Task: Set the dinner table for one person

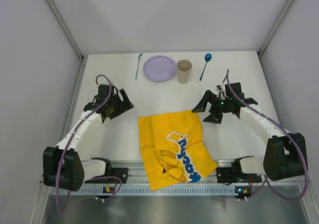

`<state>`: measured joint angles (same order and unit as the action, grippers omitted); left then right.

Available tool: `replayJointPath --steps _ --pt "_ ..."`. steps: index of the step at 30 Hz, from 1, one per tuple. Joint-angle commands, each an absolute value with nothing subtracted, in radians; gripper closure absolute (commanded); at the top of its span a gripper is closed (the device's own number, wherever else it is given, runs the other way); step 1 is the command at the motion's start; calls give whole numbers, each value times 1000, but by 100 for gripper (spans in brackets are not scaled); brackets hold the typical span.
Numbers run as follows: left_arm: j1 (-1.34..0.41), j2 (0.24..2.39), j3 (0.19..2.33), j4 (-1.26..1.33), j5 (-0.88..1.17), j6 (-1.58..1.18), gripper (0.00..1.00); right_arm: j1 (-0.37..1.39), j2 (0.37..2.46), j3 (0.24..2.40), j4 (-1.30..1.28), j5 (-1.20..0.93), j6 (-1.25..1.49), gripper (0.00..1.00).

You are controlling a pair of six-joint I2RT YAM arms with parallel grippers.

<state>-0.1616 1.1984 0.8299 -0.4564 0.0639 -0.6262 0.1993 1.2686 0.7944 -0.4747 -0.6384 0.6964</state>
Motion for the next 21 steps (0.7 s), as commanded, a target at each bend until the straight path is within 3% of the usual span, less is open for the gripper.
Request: replayJointPath --steps 1,7,17,21 --pt "-205 1157 812 -505 87 -657 16 147 1356 902 -593 -485 586 0" --pt "-258 1146 711 -522 98 -696 20 120 1469 888 -640 -330 522 0" --pt "-321 1239 624 -453 127 -726 28 248 1597 805 -466 -370 590 0" --pt "-331 1328 620 -393 158 -712 36 316 1641 845 -449 -373 606 6"
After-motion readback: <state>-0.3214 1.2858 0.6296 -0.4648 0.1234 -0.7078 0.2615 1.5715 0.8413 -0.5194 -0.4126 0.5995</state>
